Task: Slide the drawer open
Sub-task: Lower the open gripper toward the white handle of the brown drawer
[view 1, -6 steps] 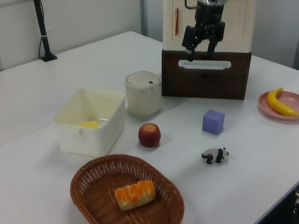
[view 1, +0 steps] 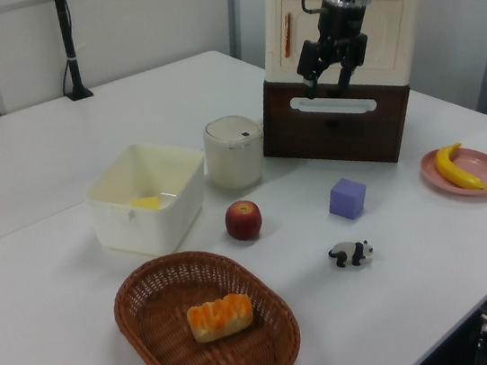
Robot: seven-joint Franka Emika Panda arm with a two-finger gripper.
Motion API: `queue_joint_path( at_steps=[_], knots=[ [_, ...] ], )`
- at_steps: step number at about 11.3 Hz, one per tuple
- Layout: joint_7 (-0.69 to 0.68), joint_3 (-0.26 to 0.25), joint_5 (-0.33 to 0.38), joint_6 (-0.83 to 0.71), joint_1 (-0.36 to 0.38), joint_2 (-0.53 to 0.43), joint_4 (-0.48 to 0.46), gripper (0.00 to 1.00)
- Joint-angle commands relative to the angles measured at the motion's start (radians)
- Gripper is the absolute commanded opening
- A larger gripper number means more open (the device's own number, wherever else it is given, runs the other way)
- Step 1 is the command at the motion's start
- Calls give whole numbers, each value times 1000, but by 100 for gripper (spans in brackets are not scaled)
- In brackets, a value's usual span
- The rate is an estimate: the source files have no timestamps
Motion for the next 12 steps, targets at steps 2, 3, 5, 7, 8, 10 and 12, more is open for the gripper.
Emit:
queue_joint_path(
  at_steps=[2, 3, 5, 7, 8, 10, 12],
  knots=[
    [2, -13, 8, -17, 15, -21, -10, 100],
    [2, -13, 0, -16, 14, -20, -10, 100],
    [-97, 27, -44, -2, -33, -6, -10, 100],
    [-348, 88, -87, 59, -110, 3, -14, 100],
    [-399, 87, -89, 115, -126, 24, -14, 100],
    [-413, 85, -113, 205, -144, 87, -5, 100],
    [-418, 79, -190, 290, -144, 181, 47, 100]
  ],
)
